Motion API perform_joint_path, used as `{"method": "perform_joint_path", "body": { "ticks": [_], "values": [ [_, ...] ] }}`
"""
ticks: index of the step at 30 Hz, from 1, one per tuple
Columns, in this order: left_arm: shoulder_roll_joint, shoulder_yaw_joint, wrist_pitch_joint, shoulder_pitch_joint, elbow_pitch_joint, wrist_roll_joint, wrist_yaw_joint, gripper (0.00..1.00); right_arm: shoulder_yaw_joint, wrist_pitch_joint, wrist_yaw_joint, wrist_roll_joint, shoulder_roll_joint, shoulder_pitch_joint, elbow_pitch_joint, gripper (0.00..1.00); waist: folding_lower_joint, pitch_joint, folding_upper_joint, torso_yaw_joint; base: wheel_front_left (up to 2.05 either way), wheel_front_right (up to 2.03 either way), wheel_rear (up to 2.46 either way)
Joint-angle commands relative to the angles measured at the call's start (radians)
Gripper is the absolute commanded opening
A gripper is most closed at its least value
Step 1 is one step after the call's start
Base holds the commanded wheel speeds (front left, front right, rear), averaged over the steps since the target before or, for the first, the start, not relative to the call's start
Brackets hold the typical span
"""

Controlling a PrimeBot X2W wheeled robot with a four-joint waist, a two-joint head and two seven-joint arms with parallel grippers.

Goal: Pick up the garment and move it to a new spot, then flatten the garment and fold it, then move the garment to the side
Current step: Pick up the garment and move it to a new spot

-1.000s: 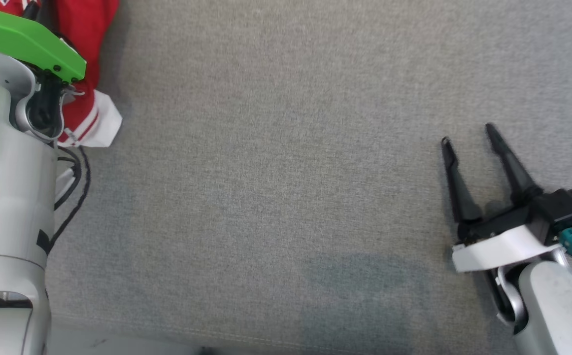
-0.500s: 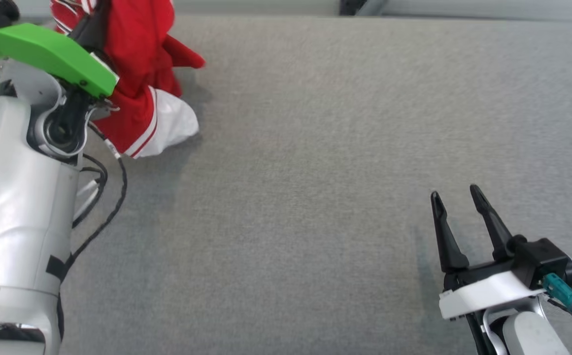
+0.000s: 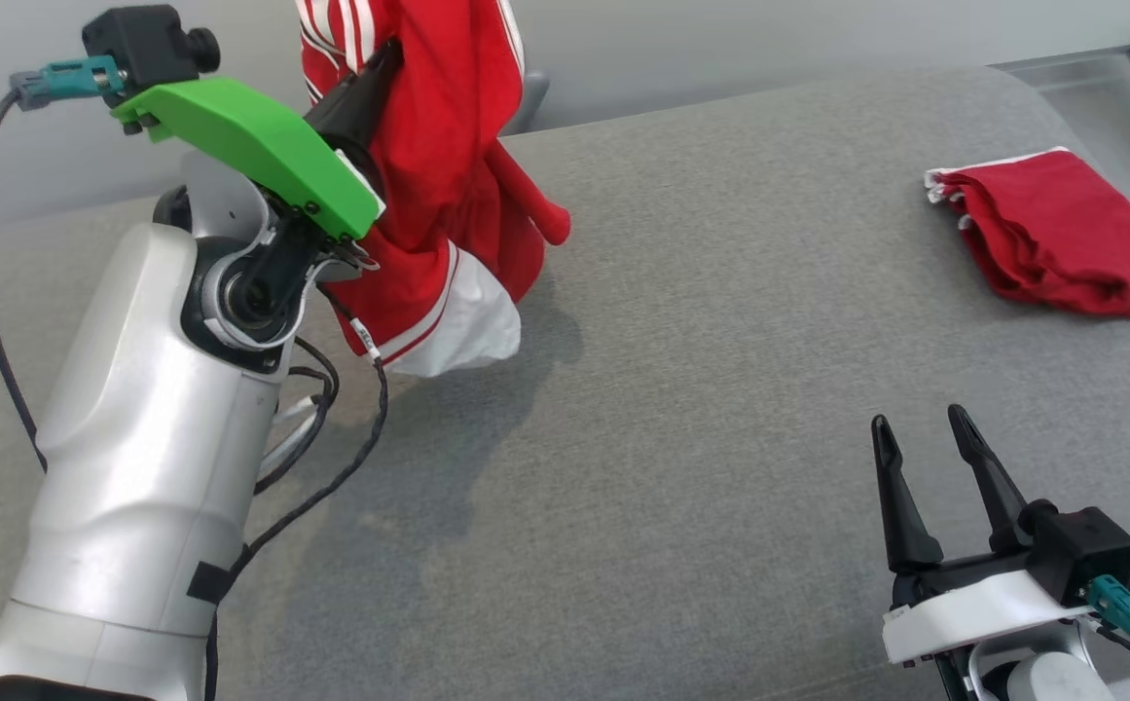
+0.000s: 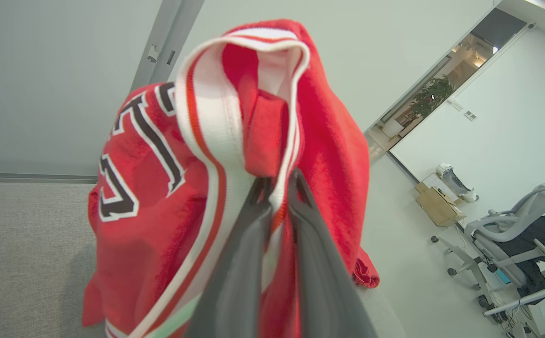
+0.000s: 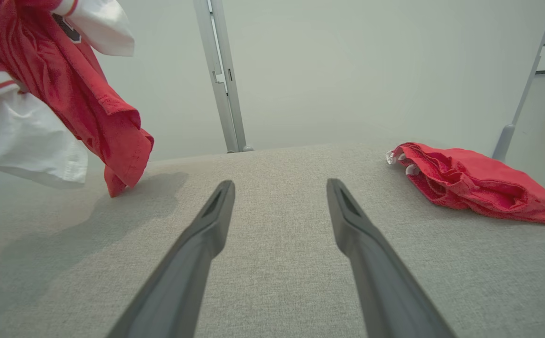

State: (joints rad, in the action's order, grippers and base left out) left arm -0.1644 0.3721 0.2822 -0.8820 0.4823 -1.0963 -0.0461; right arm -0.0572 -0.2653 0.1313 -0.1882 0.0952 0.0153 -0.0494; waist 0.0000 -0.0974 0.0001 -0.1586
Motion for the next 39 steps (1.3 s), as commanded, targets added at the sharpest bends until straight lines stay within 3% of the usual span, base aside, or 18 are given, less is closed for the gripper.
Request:
{"method": "perform_joint_path", "body": {
  "ticks": [1, 5, 9, 13, 17, 19, 20, 26, 32, 39],
  "values": [
    [0.003, 0.007, 0.004, 0.023, -0.006, 0.018, 0.011, 0.00, 0.001, 0.000, -0.001, -0.005, -0.002, 0.008, 0.004, 1.00, 0.0000, 0.041, -0.0001, -0.122, 0.00, 0.00, 0.00],
    [0.030, 0.031, 0.009, 0.063, 0.000, 0.020, 0.059, 0.00, -0.007, 0.000, -0.001, -0.011, -0.011, -0.015, 0.010, 1.00, 0.0000, -0.008, -0.0001, -0.174, 0.00, 0.00, 0.00],
    [0.049, 0.051, -0.026, 0.095, 0.067, 0.040, 0.075, 0.00, -0.015, 0.001, -0.001, -0.015, -0.024, -0.043, 0.018, 1.00, 0.0000, -0.075, -0.0001, -0.213, 0.00, 0.00, 0.00],
    [0.067, 0.106, -0.071, 0.106, 0.168, 0.095, 0.061, 0.00, -0.015, 0.001, -0.001, -0.015, -0.034, -0.071, 0.022, 1.00, 0.0000, -0.134, -0.0001, -0.233, 0.00, 0.00, 0.00],
    [0.076, 0.161, -0.142, 0.087, 0.254, 0.158, 0.019, 0.00, -0.018, 0.001, -0.001, -0.016, -0.038, -0.088, 0.021, 1.00, 0.0000, -0.163, -0.0001, -0.245, 0.00, 0.00, 0.00],
    [0.083, 0.177, -0.195, 0.076, 0.282, 0.182, -0.001, 0.94, -0.018, 0.001, -0.001, -0.013, -0.040, -0.087, 0.019, 1.00, 0.0000, -0.163, -0.0001, -0.244, 0.00, 0.00, 0.00],
    [0.086, 0.188, -0.223, 0.073, 0.292, 0.200, -0.010, 1.00, -0.020, 0.001, -0.001, -0.012, -0.041, -0.086, 0.018, 1.00, 0.0000, -0.160, -0.0001, -0.241, 0.00, 0.00, 0.00],
    [0.099, 0.244, -0.396, 0.086, 0.304, 0.272, -0.035, 1.00, -0.023, 0.001, -0.001, -0.003, -0.042, -0.068, 0.010, 1.00, 0.0000, -0.106, -0.0001, -0.188, 0.00, 0.00, 0.00],
    [0.093, 0.241, -0.526, 0.161, 0.281, 0.321, 0.009, 1.00, -0.025, 0.001, -0.001, -0.007, -0.037, -0.051, 0.009, 1.00, 0.0000, -0.040, -0.0001, -0.095, 0.00, 0.00, 0.00],
    [0.069, 0.146, -0.547, 0.299, 0.145, 0.368, 0.049, 1.00, -0.026, 0.001, -0.001, -0.012, -0.026, -0.022, 0.005, 1.00, 0.0000, 0.009, -0.0001, 0.017, 0.00, 0.00, 0.00]
  ]
}}
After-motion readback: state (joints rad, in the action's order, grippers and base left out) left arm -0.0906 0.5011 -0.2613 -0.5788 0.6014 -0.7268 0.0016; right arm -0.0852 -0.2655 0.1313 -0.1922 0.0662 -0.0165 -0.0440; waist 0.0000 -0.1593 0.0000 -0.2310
